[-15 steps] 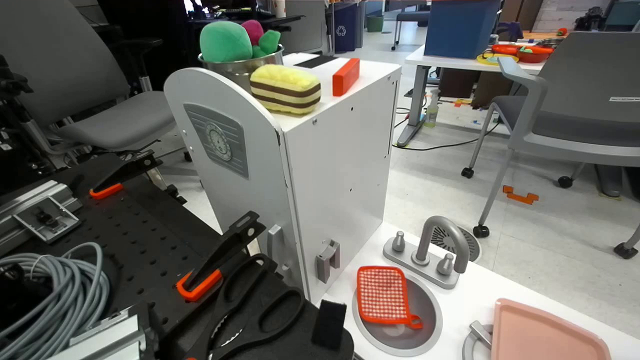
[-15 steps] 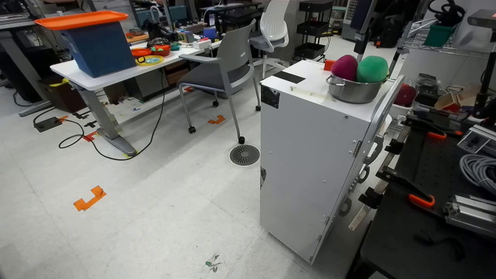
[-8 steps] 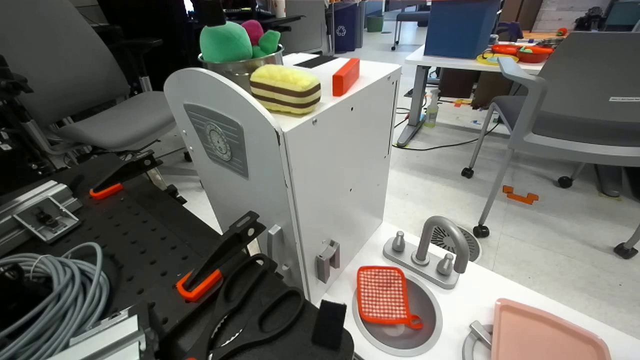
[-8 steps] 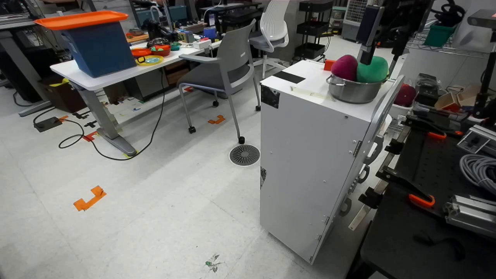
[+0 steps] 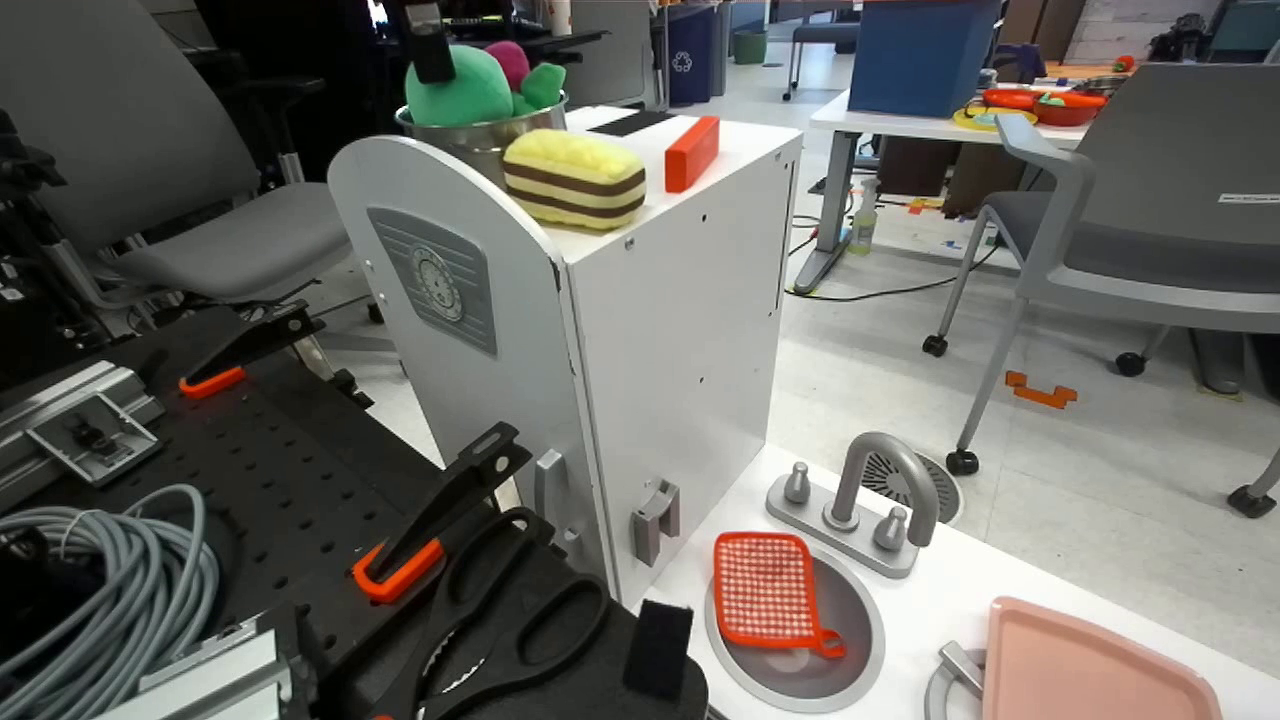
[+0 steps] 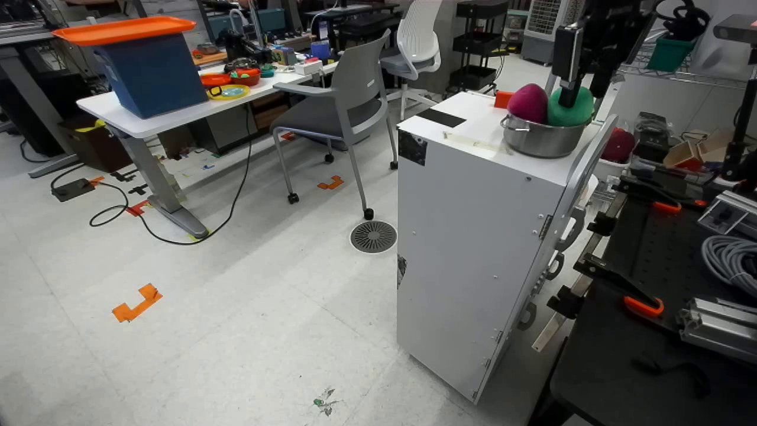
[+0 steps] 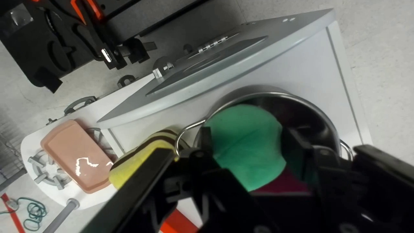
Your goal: Remove the green plushy from the pot and put it on top of the cupboard
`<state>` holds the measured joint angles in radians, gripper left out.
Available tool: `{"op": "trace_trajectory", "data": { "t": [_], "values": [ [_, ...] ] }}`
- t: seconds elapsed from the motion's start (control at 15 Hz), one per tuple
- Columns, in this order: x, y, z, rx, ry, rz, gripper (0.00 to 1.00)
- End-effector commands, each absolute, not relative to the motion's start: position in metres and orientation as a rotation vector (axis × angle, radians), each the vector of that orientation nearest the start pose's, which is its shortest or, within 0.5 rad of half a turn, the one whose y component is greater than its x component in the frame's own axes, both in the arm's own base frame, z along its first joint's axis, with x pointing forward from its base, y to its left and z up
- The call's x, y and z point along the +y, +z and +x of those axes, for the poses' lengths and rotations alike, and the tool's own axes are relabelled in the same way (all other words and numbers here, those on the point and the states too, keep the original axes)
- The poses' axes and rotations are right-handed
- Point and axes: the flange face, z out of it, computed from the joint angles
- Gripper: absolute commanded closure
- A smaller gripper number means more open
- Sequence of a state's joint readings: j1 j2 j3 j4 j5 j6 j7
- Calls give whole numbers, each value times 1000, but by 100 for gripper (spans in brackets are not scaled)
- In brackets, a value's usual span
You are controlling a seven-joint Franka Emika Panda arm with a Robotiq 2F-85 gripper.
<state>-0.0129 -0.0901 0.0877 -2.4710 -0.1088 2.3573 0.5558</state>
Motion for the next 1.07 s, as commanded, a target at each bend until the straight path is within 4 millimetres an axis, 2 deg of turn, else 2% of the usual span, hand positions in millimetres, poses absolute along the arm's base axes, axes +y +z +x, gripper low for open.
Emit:
{"op": "trace_trajectory", "data": {
  "t": [0.0, 0.2, 0.27, 0.67, 1.0],
  "values": [
    [29, 325, 464, 660, -21, -3164, 73],
    [28, 325, 464, 662, -22, -3160, 95],
    [28, 326, 464, 663, -22, -3159, 99],
    [31, 333, 463, 649, -39, -3146, 98],
    [46, 362, 456, 591, -121, -3144, 98]
  ]
}}
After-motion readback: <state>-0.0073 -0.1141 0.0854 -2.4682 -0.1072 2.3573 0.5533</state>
